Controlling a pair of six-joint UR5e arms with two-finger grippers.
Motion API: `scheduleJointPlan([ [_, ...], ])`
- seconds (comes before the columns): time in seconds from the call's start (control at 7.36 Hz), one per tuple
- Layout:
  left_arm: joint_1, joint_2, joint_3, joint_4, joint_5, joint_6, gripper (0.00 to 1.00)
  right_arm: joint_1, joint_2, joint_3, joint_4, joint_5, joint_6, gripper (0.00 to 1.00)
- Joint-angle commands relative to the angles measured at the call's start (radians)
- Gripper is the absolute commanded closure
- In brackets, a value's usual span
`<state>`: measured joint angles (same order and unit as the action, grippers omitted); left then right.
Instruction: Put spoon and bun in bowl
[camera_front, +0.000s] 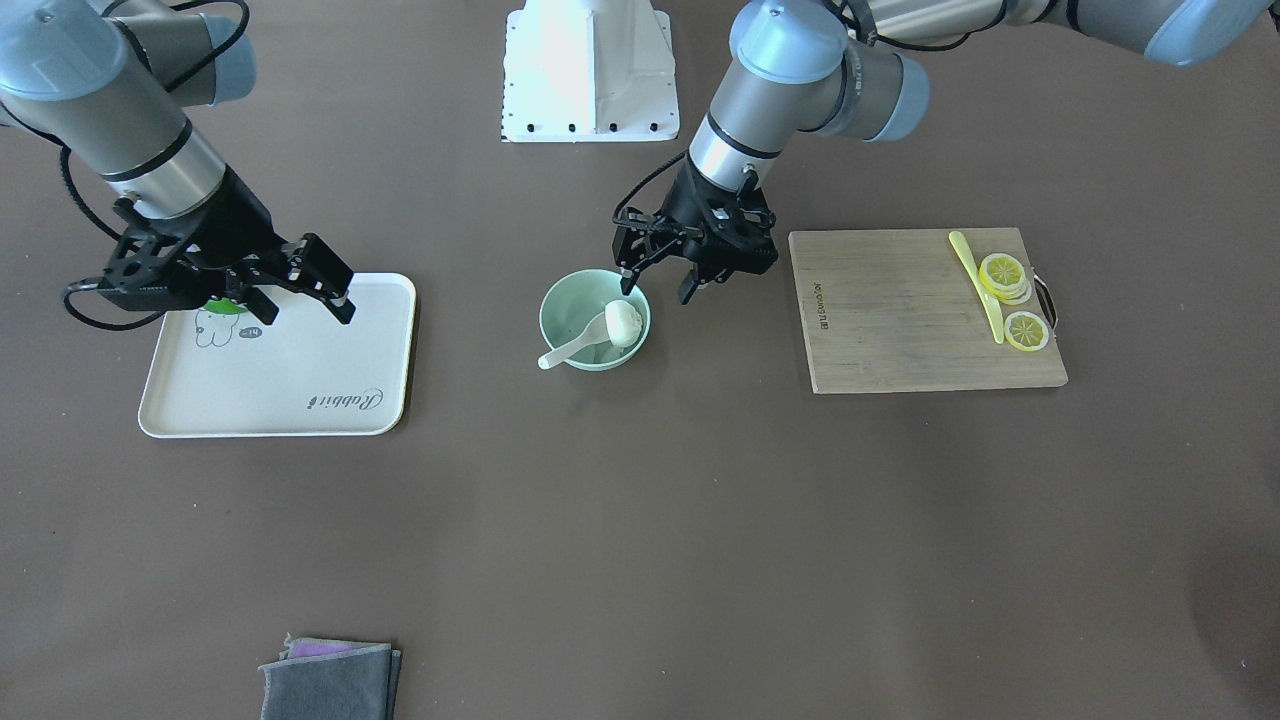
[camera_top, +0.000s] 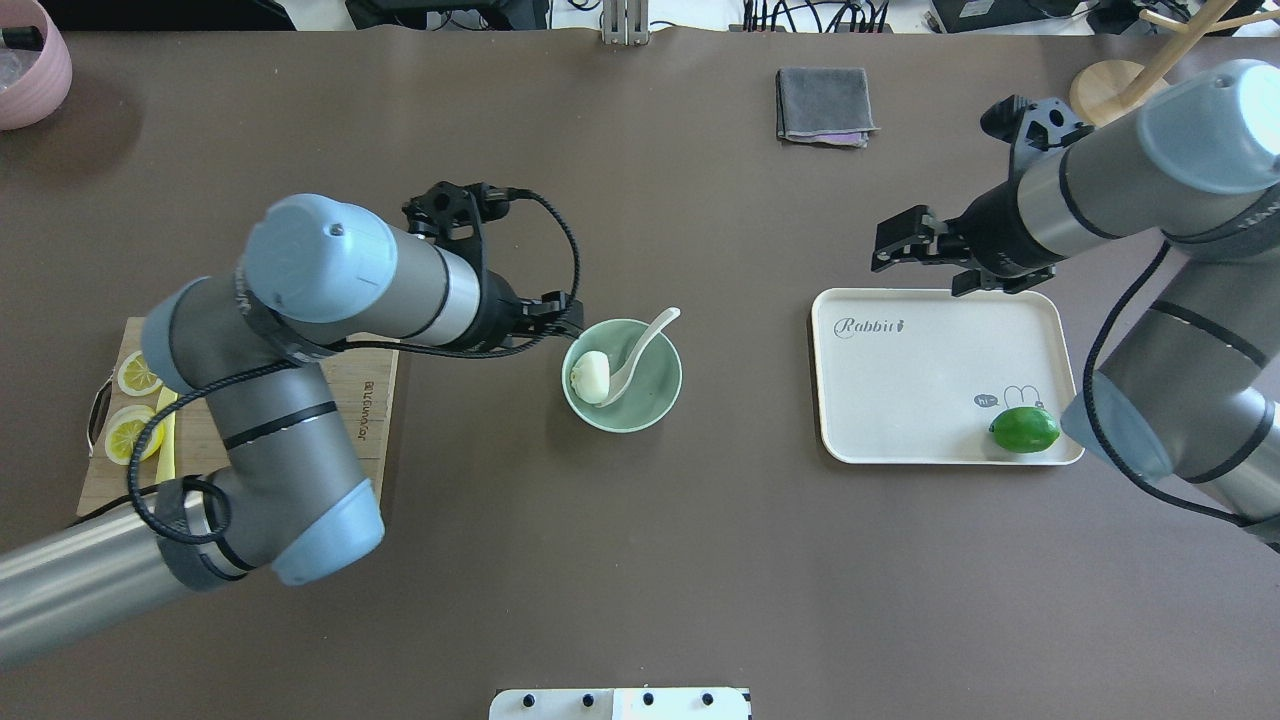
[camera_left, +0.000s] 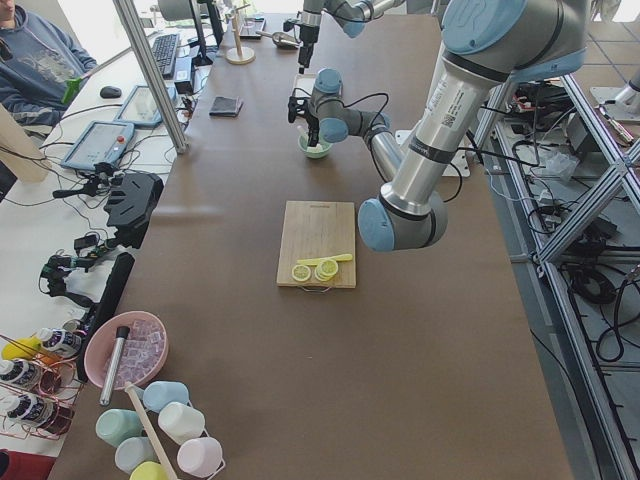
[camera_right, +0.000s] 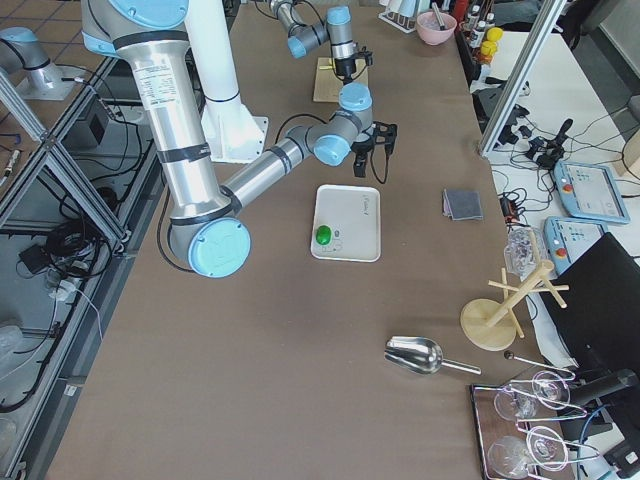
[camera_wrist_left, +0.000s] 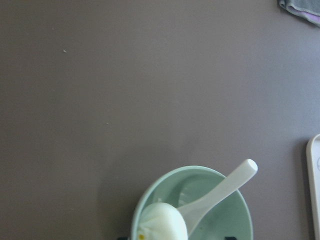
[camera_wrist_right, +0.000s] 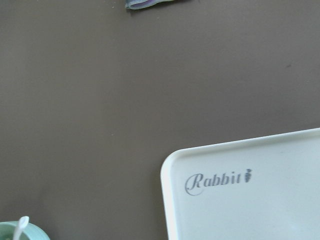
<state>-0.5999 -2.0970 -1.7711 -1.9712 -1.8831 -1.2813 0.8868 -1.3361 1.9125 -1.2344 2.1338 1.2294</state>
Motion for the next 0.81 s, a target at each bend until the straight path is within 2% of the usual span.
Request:
scheduleJointPlan([
  [0.0,-0.21,0.165,-0.056,0.003,-0.199,0.224,0.01,0.13,-0.147,0.022,0.006,0.083,-0.199,0.0],
  [0.14,-0.289,0.255,-0.063,0.002,-0.249,0.369,0.01,0.185,-0.205,0.014,0.004,0.11,-0.331,0.0],
  [0.41,-0.522,0.429,-0.065,0.002,-0.397,0.724,0.01,0.352,-0.311,-0.021,-0.008,0.173,-0.616,0.0],
  [0.68,-0.725,0.57,-0.048,0.003,-0.432,1.054,0.01,0.514,-0.424,-0.046,-0.01,0.204,-0.871,0.0],
])
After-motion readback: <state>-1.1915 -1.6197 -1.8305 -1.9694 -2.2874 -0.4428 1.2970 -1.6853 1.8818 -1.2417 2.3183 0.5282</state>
